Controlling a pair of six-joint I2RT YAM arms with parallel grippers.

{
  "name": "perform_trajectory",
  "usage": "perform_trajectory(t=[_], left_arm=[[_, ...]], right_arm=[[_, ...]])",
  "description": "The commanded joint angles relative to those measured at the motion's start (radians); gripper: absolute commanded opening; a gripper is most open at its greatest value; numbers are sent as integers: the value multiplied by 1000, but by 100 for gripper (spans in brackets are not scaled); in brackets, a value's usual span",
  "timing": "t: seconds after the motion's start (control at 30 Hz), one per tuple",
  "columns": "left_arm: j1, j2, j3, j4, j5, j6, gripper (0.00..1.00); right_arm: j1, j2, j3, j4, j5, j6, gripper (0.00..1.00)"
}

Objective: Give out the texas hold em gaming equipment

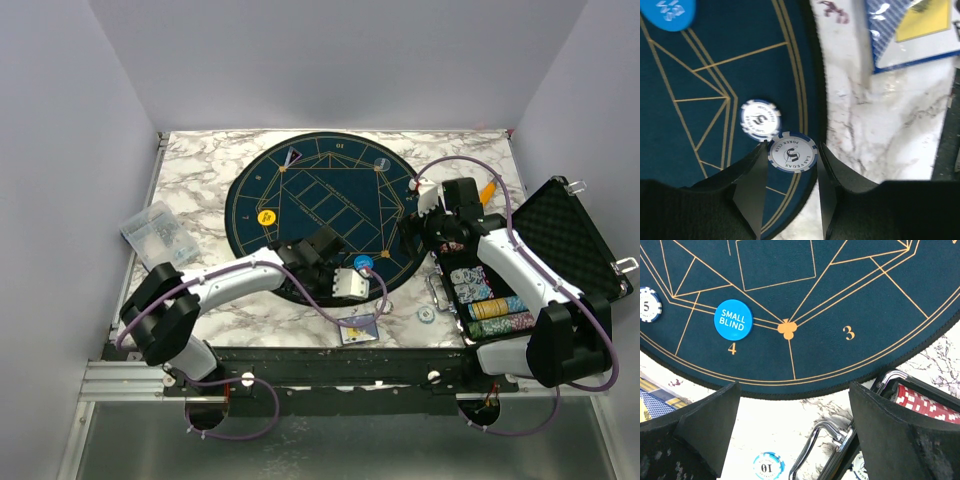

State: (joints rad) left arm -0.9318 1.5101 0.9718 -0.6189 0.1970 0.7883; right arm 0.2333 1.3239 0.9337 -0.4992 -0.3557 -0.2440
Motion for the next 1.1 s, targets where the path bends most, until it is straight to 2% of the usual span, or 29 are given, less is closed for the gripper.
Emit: perform_trajectory(t=[0.0,0.13,0.2,0.27,0.33,0.43,0.57,0.8,0.93,1.07], left_arm=[[55,66,80,3,33,36,37],[88,117,137,18,46,32,38],[101,137,153,18,52,32,41],[108,144,160,20,63,29,52],[114,140,163,23,71,18,68],[144,116,172,22,102,-12,77],[220,40,180,1,172,-73,80],[420,-152,109,-32,374,-276,81],[562,-242,23,-47,520,-350,81],[699,-318,-48,-64,603,-379,81]], right_arm=[[-8,6,-14,5,21,5,93],[-8,6,-15,8,24,8,93],[-8,6,-16,6,24,8,93],[-8,5,-17,7,24,9,93],[-10,5,-15,8,25,9,93],[-9,-1,-18,10,25,9,93],[-10,-10,-18,11,3,-2,93],[7,-7,8,-25,-186,-57,92],[118,38,60,-40,-205,-99,92],[271,136,164,-80,-201,-178,92]])
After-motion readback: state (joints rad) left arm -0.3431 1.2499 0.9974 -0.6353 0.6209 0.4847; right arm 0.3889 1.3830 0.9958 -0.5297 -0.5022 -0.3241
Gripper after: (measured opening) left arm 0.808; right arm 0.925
